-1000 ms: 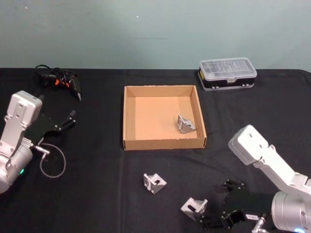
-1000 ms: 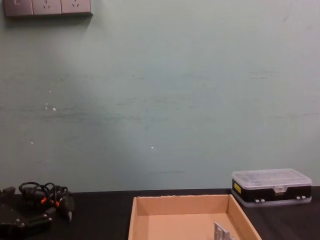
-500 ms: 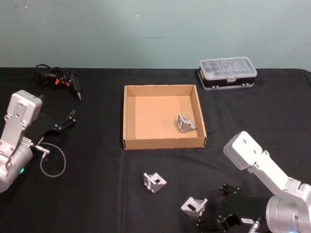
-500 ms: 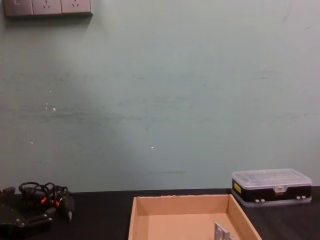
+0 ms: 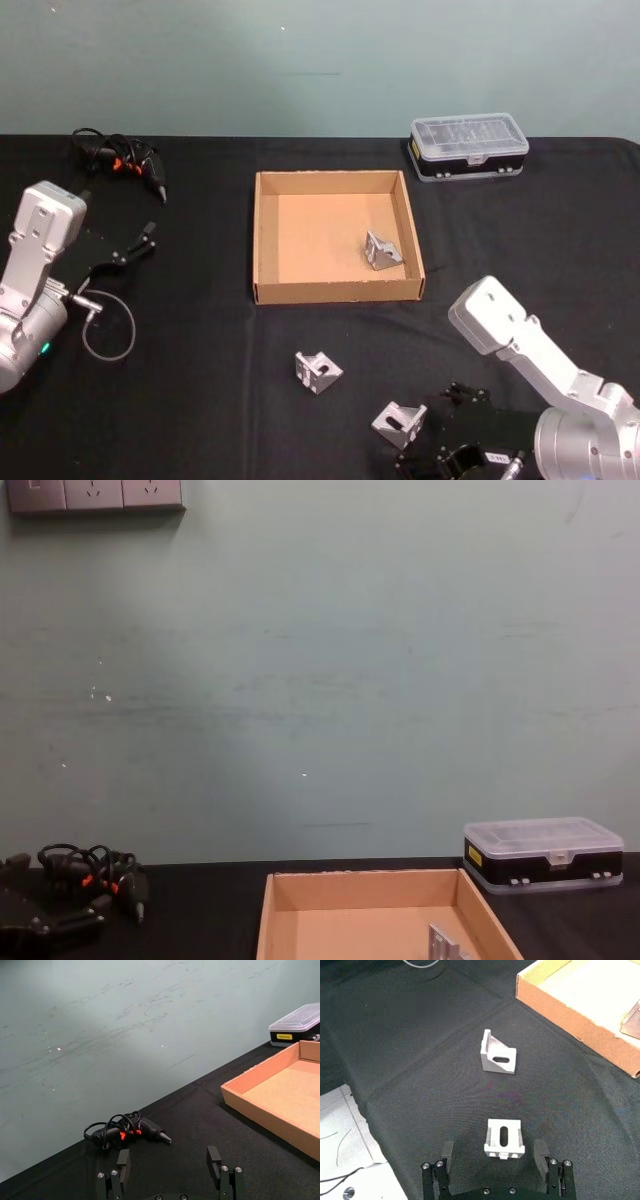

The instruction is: Use one hand to pick up the angle iron from the table and place it into the box.

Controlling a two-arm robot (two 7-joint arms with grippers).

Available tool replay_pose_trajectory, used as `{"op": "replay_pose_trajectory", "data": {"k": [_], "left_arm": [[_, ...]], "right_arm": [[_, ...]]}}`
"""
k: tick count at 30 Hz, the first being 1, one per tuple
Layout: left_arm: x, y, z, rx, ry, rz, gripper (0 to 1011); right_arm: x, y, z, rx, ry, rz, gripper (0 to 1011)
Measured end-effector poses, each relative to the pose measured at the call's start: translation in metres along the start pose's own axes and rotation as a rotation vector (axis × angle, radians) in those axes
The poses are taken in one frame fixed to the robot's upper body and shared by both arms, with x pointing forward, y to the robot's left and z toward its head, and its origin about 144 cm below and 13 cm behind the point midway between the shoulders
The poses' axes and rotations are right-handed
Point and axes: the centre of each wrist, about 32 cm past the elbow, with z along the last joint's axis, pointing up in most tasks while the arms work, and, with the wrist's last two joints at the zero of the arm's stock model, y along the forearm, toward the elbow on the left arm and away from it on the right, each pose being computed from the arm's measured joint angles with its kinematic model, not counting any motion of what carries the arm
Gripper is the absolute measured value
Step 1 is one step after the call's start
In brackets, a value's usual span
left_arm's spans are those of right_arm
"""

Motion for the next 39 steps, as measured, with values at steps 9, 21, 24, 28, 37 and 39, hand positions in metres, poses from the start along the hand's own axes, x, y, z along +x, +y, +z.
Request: {"op": "replay_pose_trajectory", "data": {"k": [9, 21, 24, 28, 37, 39], "left_arm": [[0.0, 0.0, 0.0, 0.0, 0.0, 0.0, 1000], [0.0, 0.0, 0.0, 0.0, 0.0, 0.0, 1000], [0.0, 0.0, 0.0, 0.0, 0.0, 0.0, 1000], [0.0, 0.0, 0.0, 0.0, 0.0, 0.0, 1000], [0.0, 0.0, 0.0, 0.0, 0.0, 0.0, 1000], [0.0, 0.0, 0.0, 0.0, 0.0, 0.0, 1000]], "right_arm": [[-0.001, 0.003, -0.002, -0.001, -0.005, -0.01, 1000], [-0.001, 0.011, 0.0, 0.008, -0.012, -0.019, 1002], [0.0, 0.011, -0.001, 0.005, -0.015, -0.022, 969], [0.0, 0.012, -0.001, 0.003, -0.019, -0.022, 887], [-0.001, 0.011, -0.001, -0.002, -0.029, -0.021, 629], [-0.001, 0.011, -0.001, -0.003, -0.031, -0.022, 551]]}}
